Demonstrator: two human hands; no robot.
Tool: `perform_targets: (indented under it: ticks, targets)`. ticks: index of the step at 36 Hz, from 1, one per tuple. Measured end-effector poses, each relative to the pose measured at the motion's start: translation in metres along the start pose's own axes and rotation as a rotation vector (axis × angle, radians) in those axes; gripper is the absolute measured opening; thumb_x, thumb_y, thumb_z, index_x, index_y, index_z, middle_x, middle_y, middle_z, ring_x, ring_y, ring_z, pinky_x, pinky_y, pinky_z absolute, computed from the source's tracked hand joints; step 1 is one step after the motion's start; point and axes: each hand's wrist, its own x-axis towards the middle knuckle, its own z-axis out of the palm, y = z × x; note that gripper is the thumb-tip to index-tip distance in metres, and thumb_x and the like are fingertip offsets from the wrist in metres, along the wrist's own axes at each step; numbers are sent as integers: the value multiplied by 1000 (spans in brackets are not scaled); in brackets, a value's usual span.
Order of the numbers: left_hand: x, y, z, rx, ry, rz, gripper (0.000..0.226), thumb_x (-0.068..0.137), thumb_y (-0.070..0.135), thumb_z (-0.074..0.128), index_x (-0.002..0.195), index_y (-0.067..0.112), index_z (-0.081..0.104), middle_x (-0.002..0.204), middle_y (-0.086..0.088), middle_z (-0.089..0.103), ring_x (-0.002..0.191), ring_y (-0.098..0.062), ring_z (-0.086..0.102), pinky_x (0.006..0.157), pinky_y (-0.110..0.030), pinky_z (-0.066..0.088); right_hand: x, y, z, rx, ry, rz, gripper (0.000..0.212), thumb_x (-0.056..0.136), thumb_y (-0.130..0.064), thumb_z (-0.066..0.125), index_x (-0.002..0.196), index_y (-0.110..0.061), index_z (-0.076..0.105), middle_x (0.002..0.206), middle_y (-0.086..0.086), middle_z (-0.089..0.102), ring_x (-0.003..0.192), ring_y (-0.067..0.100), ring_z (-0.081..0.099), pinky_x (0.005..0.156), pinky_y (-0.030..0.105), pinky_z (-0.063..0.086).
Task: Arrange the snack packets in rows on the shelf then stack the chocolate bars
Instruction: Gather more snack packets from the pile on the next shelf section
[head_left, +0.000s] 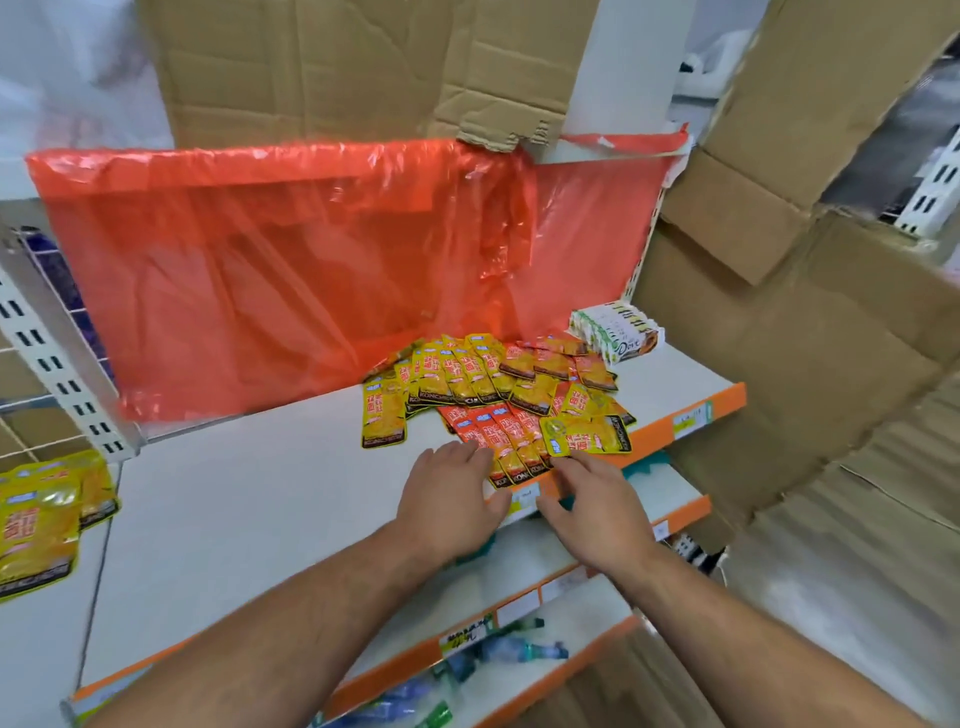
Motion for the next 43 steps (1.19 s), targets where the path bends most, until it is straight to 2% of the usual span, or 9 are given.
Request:
perform_targets:
  ticks: [5,12,17,22,26,30,35,40,43]
  targets:
    - [44,10,9,-28,52,89,62,88,56,39,137,20,53,134,-1,58,124,-23,50,105,-37,38,21,16,-11,-54,50,44,56,93,-46,58,144,-23,51,149,2,46,139,23,37,113,35,33]
    - [91,28,16,-116,50,199,57,90,46,46,139,17,54,139,-3,56,129,-25,49,108,-38,38,44,37,-24,-108,140,192,44,93,-45,56,128,-18,61,123,4,61,122,27,51,98,37,45]
    - [113,32,25,-92,72,250,37,93,38,46,115,14,63,114,-4,65,111,-26,54,97,-35,40,55,44,-26,-183,121,280,65,90,-66,48,134,-19,53,126,4,59,125,25,47,98,38,43]
    - [135,46,21,-54,87,281,19,92,28,47,94,15,61,96,-5,65,97,-27,54,86,-34,37,73,61,-27,-181,55,300,91,79,-82,45,146,-20,38,137,4,51,132,26,40,105,41,39]
    - [152,59,24,-71,72,214,16,92,27,49,95,17,61,97,-4,66,96,-25,51,80,-35,40,90,82,-27,-136,10,215,101,74,-85,48,150,-20,32,141,3,51,135,26,39,111,41,34]
    - [166,76,25,-58,52,122,19,93,29,50,99,17,63,97,-4,68,99,-27,54,81,-37,46,108,97,-29,-95,-43,119,99,75,-81,56,150,-22,32,138,1,55,132,26,45,110,43,34]
    - [183,93,26,-33,18,-5,24,89,34,55,104,16,62,93,-10,69,95,-33,61,70,-37,49,129,115,-34,-9,-67,73,89,78,-66,67,149,-24,35,135,1,56,125,27,49,106,41,39]
    - [198,105,31,92,-18,-98,40,91,33,60,122,9,54,110,-15,65,105,-35,57,73,-37,46,147,137,-45,-13,-44,36,82,80,-55,72,147,-27,35,129,4,58,121,29,51,101,42,44]
    - [205,109,34,108,-64,-165,38,90,27,61,121,8,54,114,-15,63,107,-35,56,79,-40,50,154,148,-49,15,-56,32,78,78,-55,74,143,-33,37,126,1,62,117,28,55,97,42,46]
